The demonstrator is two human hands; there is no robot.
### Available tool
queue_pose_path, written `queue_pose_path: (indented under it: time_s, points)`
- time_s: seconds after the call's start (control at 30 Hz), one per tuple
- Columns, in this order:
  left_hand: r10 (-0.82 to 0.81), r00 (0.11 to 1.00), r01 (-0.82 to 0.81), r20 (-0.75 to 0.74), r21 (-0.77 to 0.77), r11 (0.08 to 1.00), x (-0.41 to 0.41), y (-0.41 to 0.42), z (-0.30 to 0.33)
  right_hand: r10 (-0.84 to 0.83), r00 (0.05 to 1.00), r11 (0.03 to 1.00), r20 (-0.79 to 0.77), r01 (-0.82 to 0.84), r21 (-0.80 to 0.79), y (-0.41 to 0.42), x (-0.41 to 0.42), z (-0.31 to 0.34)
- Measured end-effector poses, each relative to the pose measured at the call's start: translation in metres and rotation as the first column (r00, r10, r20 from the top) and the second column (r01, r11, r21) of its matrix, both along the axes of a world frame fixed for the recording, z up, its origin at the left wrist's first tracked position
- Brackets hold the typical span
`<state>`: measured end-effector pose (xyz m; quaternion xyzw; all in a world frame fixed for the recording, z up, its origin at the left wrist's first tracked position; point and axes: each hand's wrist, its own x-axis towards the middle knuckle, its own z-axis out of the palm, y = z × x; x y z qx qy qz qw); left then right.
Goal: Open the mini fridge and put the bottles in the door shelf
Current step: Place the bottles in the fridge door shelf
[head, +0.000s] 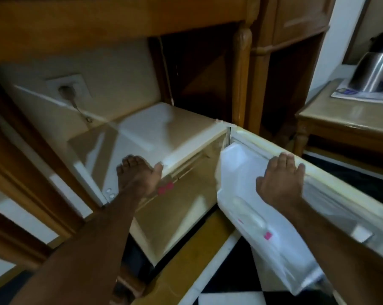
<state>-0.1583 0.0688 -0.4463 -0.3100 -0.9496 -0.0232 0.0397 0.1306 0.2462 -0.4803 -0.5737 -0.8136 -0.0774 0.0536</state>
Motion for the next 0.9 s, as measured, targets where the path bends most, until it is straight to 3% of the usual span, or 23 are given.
queue_pose_path:
  time_s: [0.2,0.3,0.4,0.47,0.5,0.57,0.63,0.7,0.73,0.8,0.9]
  points:
    - [-0.018,0.997,0.02,-0.077,0.02,1.0,-0.002,0.002,-0.005,-0.034,0.996,0.999,-0.082,0.032,-0.02,0.019,0.012,0.0]
    - [-0.043,0.993,0.047,-0.111,0.033,0.998,-0.003,0.003,-0.006,0.02,0.975,0.999,-0.221,-0.012,0.038,0.006,0.024,-0.014]
    - [-0.047,0.991,0.05,-0.122,0.022,0.998,-0.004,0.004,-0.005,0.312,0.865,0.931,-0.393,-0.194,0.31,-0.035,0.045,-0.065]
    - [-0.046,0.992,0.049,-0.121,0.025,0.999,-0.005,0.005,-0.005,0.476,0.805,0.868,-0.354,-0.363,0.34,-0.046,0.056,-0.111]
    - [-0.044,0.992,0.047,-0.121,0.028,0.998,-0.005,0.006,-0.006,0.444,0.828,0.896,-0.344,-0.399,0.196,-0.041,0.057,-0.13]
    - [-0.044,0.991,0.048,-0.125,0.029,0.998,-0.007,0.008,-0.008,0.101,0.904,0.951,-0.416,-0.21,-0.225,-0.015,0.055,-0.152]
    - [-0.032,0.992,0.035,-0.12,0.021,0.999,-0.009,0.009,-0.01,-0.339,0.85,0.79,-0.403,0.025,-0.612,0.021,0.053,-0.168]
    - [-0.012,0.995,0.013,-0.101,0.01,1.0,-0.01,0.01,-0.011,-0.543,0.753,0.59,-0.372,0.027,-0.807,0.048,0.056,-0.18]
    - [-0.007,0.996,0.007,-0.093,0.006,1.0,-0.01,0.01,-0.012,-0.575,0.728,0.571,-0.374,0.029,-0.821,0.056,0.058,-0.184]
    - [-0.006,0.996,0.006,-0.084,0.0,1.0,-0.012,0.01,-0.013,-0.595,0.668,0.647,-0.447,0.068,-0.759,0.058,0.055,-0.187]
    - [0.008,0.997,-0.01,-0.07,-0.016,1.0,-0.013,0.01,-0.014,-0.541,0.424,0.816,-0.726,0.053,-0.576,0.044,0.029,-0.178]
